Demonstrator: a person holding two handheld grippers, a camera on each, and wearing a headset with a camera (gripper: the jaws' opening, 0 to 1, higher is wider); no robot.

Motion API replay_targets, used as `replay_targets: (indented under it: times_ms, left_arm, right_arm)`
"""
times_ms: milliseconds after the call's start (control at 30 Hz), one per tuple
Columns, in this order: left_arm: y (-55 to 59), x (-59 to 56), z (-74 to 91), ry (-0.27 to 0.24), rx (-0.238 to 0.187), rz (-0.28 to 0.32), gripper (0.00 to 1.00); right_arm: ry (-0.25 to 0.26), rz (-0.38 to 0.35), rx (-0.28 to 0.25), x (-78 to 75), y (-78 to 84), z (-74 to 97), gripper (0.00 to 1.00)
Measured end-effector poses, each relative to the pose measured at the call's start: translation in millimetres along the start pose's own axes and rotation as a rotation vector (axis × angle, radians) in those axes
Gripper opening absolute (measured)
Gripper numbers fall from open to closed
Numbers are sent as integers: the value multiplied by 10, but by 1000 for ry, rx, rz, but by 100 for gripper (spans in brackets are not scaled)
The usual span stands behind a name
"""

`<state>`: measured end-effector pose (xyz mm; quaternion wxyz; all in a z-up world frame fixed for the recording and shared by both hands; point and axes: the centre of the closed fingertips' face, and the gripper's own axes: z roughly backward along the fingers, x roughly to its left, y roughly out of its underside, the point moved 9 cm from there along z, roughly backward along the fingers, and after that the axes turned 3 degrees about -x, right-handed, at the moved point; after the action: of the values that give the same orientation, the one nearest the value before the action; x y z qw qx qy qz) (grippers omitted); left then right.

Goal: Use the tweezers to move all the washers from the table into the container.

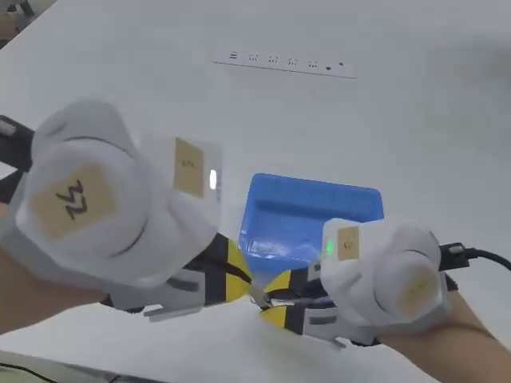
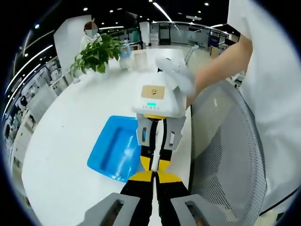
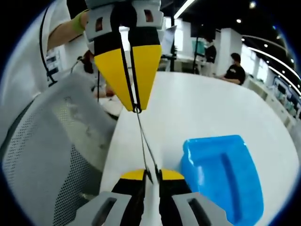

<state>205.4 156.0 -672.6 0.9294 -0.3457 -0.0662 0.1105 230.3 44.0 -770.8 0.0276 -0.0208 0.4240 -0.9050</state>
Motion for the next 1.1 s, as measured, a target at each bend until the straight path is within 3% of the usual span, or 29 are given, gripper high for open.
replay_targets:
  times_ms: [333, 500, 567, 667, 733, 800, 867, 1000, 1100]
  left_arm:
    - [24, 108, -12, 2, 30, -12, 0]
    - [11, 169, -29, 6, 24, -1, 0]
    - [0, 177, -43, 13, 22, 4, 0]
    - [-15, 182, -64, 28, 39, 0, 0]
    - [-15, 192, -77, 40, 46, 4, 0]
    - [-3, 207, -96, 40, 50, 13, 0]
    - [6, 209, -118, 44, 39, 27, 0]
    - [82, 209, -181, 40, -14, 106, 0]
    - [139, 217, -138, -8, -93, 186, 1]
  right_arm:
    - [-10, -5, -22, -69, -29, -111, 7]
    - [-9, -22, -29, -87, -22, -108, 7]
    - [-20, -55, -30, -90, -33, -96, 10]
    - [-25, -91, -76, -87, -139, -33, 18]
    - [-24, -85, -96, -91, -203, 15, 14]
    - [-15, -44, -78, -127, -225, 31, 5]
    - [-29, -31, -39, -123, -199, 0, 4]
    - [-30, -64, -39, -118, -206, -30, 3]
    - [-7, -112, -56, -136, -193, -33, 2]
